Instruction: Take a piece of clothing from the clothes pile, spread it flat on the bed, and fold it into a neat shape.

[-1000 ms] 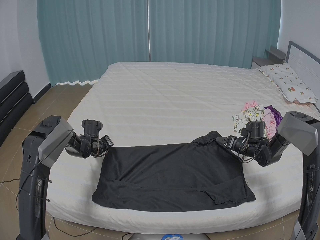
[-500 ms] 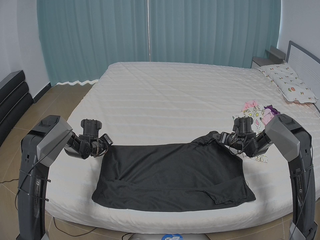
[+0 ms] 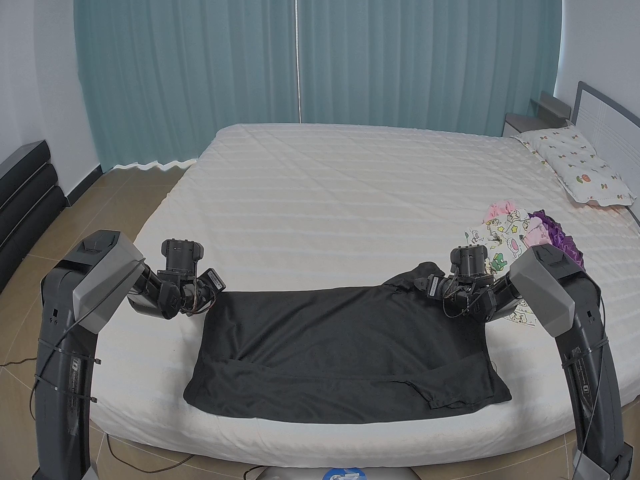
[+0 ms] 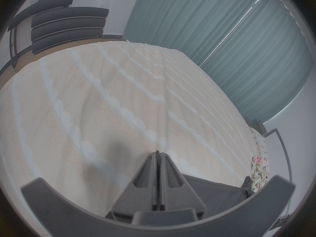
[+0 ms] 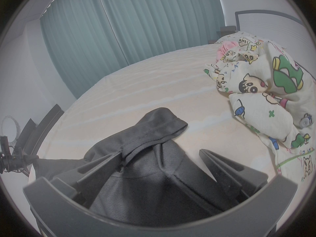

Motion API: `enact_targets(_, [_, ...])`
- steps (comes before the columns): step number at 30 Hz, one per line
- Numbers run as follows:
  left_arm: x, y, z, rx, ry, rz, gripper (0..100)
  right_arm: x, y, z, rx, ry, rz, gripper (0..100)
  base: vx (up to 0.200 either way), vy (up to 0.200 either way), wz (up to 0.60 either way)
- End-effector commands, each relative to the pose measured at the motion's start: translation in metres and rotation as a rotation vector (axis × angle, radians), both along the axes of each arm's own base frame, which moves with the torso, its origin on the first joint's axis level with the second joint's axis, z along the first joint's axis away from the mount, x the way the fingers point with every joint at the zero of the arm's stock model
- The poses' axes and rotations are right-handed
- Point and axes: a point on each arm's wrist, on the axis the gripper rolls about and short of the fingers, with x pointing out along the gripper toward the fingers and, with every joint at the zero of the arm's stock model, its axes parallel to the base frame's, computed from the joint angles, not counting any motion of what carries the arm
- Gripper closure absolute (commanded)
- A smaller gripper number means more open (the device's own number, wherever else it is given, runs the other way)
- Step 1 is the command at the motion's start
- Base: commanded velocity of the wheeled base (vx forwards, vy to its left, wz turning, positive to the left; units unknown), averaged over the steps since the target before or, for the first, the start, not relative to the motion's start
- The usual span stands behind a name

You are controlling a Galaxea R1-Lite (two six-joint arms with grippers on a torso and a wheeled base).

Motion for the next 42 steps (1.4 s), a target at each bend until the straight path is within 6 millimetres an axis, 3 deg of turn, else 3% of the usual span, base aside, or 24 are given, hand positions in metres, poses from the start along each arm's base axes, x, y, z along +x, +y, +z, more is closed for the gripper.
enact_targets(1, [0.0,0.0,0.001,0.0,-0.003,0.001,100,0.001,-0.001,-0.005,0.005,0.004,-0.006,100,0.0,0.0,0.0])
enact_targets(17, [0.0,0.001,0.004,-0.001,-0.009,0.003,100,-0.008,-0.013,0.036,0.097,-0.03,-0.062,100,0.0,0.0,0.0])
enact_targets(32, [0.002,0.003,0.015,-0.003,-0.036,0.007,100,-0.03,-0.048,0.034,0.186,-0.117,-0.037,100,0.0,0.0,0.0])
enact_targets(42, [0.004,0.005,0.028,-0.016,-0.129,0.022,100,-0.033,-0.049,0.036,0.248,-0.212,-0.028,100,0.0,0.0,0.0])
